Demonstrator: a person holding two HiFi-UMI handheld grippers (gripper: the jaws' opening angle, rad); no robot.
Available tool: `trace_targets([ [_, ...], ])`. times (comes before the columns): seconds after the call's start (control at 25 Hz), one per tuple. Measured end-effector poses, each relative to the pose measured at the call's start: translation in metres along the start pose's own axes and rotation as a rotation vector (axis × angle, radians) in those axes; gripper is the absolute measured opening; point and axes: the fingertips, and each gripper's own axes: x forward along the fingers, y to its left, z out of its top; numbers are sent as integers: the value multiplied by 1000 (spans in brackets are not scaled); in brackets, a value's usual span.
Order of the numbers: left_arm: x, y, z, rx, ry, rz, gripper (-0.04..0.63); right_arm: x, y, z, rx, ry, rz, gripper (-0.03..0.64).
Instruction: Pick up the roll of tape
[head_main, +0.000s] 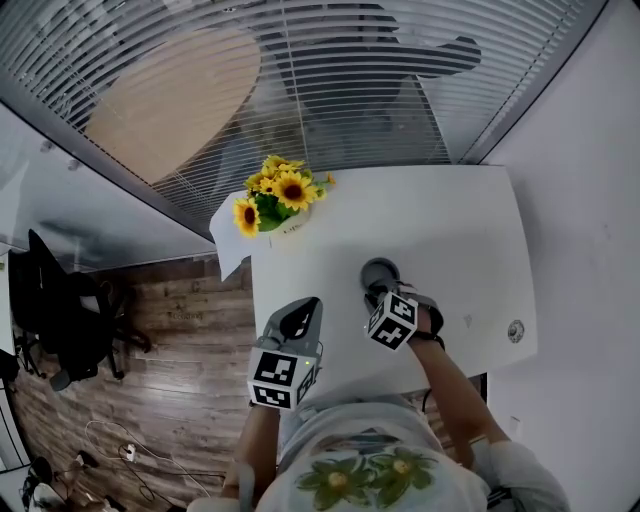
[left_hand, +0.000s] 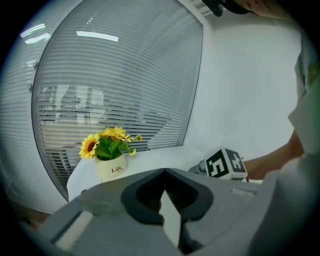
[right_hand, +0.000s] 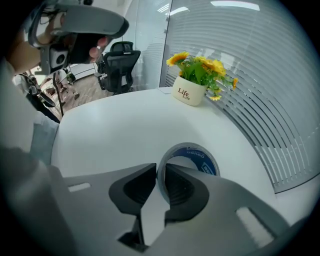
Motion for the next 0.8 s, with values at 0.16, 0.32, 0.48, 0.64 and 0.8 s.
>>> trace_targets([
  [0.16,-3,2,0,-8,-2,4,3,-3,3,0,10,0,14,58],
  [0.32,-4,2,2,-10,-5,4,3,-9,7,1,29,-13,27,60],
  [0.48,-5,2,2,-6,-11,3,3,-14,10,3,48,-31,36,60],
  [0.64,-7,1,3,-3,-11,2,3,-21,10,5,70,-55,38,60],
  [0.8,-7,1,4,0,-10,2,3,-26,7,7,109,-86,43,60],
])
